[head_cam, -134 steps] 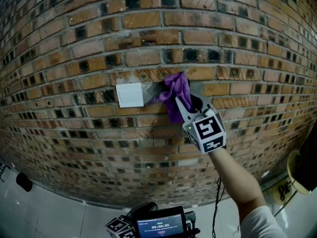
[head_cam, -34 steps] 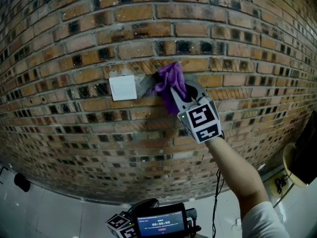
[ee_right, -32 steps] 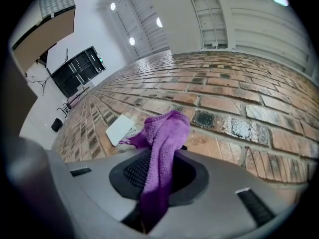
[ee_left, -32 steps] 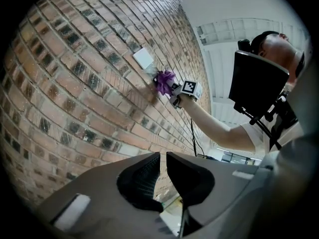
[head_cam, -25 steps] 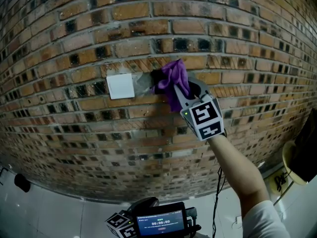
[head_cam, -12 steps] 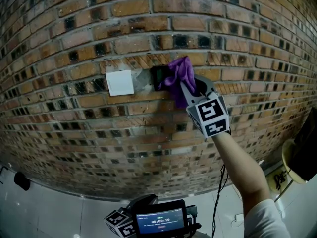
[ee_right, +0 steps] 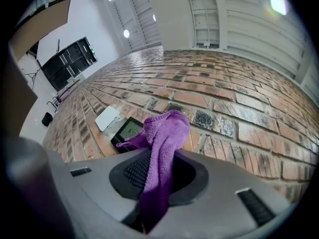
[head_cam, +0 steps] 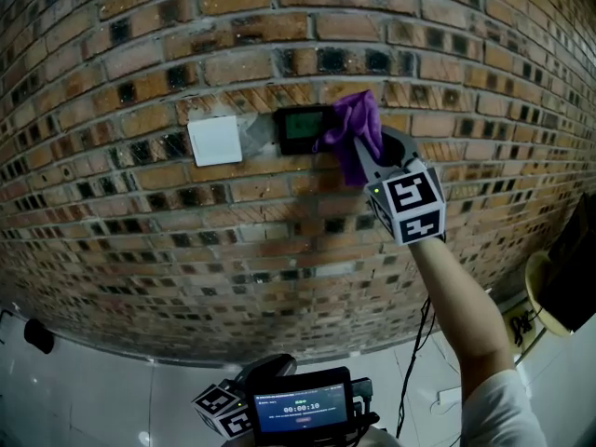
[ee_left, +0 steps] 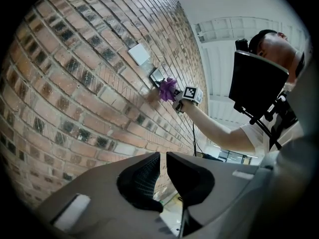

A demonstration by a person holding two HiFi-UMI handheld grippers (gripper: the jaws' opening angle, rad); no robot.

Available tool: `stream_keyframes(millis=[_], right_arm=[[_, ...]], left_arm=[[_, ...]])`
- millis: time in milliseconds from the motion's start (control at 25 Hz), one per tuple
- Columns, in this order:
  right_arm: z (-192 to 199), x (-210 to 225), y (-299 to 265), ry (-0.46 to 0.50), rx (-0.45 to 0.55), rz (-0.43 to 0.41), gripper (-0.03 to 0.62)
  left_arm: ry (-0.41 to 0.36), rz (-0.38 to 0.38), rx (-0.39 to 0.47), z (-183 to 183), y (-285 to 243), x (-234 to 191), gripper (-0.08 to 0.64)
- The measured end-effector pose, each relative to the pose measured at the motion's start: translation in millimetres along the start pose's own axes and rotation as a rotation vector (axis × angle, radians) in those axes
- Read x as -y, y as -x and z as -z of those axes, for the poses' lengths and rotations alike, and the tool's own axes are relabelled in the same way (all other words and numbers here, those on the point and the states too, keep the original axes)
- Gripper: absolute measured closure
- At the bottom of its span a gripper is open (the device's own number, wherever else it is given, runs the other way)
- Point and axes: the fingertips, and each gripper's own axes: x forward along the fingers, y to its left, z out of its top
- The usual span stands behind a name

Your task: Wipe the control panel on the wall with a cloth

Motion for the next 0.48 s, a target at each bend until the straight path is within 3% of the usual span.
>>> stream_keyframes(millis=[480], right_arm=[[8,23,22,-0.003,-0.018,0.046,0.511]], left_arm=[[0.006,0.028,-0.015,1,-12,7,0.526]])
